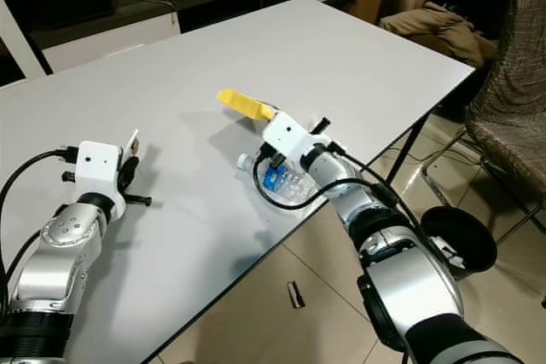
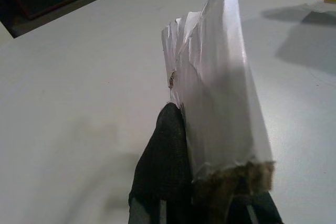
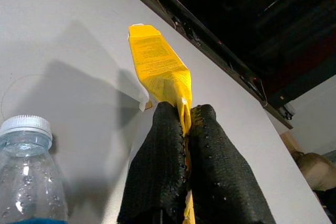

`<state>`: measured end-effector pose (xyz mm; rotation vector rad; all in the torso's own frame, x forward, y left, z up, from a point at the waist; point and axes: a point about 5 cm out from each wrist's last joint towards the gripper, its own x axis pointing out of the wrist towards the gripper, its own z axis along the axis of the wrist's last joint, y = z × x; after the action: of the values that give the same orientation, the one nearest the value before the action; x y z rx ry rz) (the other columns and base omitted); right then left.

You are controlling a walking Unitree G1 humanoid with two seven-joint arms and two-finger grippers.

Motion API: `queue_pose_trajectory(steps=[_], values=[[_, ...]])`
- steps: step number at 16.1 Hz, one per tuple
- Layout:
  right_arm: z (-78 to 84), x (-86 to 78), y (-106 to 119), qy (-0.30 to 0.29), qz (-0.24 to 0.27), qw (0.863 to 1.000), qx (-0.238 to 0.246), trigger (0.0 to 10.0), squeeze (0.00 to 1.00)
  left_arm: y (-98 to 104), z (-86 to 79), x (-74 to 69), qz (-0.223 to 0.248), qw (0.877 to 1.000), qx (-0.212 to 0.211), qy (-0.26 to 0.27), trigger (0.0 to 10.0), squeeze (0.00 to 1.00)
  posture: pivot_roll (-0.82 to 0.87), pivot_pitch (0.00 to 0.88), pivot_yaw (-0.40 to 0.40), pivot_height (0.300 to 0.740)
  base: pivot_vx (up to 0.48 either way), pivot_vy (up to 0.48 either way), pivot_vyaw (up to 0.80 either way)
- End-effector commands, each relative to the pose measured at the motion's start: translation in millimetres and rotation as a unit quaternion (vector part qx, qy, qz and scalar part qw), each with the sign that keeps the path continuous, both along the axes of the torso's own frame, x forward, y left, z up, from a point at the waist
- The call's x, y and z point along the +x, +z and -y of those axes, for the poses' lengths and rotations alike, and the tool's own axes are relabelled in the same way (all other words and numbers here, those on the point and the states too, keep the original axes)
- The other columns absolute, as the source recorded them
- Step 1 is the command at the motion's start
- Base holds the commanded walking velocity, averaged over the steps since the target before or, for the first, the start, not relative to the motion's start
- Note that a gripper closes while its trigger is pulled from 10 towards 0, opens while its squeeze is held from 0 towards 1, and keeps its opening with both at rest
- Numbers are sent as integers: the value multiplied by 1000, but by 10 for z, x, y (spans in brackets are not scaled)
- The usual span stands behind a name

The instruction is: Picking trash to rubbish bin

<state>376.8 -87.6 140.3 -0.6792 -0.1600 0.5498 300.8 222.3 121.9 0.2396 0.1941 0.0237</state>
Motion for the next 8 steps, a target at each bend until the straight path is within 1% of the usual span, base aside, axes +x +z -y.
queue_pose_trajectory(steps=[1, 6, 7, 8], values=[[30, 30, 70, -6, 10, 1000, 10, 0, 0, 16, -24, 13, 4, 1000, 2, 7, 0, 0, -59, 0, -32, 740, 0, 0, 0], [30, 30, 70, -6, 10, 1000, 10, 0, 0, 16, -24, 13, 4, 1000, 2, 7, 0, 0, -59, 0, -32, 740, 0, 0, 0], [34, 34, 103, -6, 18, 1000, 19, 0, 0, 40, -54, 23, 14, 1000, 5, 21, 0, 0, -59, 0, -32, 740, 0, 0, 0], [209, -63, 224, 5, 57, 991, 120, 0, 0, 196, 230, 53, 66, 997, -16, -43, 0, 0, -90, 0, -26, 740, 0, 0, 0]])
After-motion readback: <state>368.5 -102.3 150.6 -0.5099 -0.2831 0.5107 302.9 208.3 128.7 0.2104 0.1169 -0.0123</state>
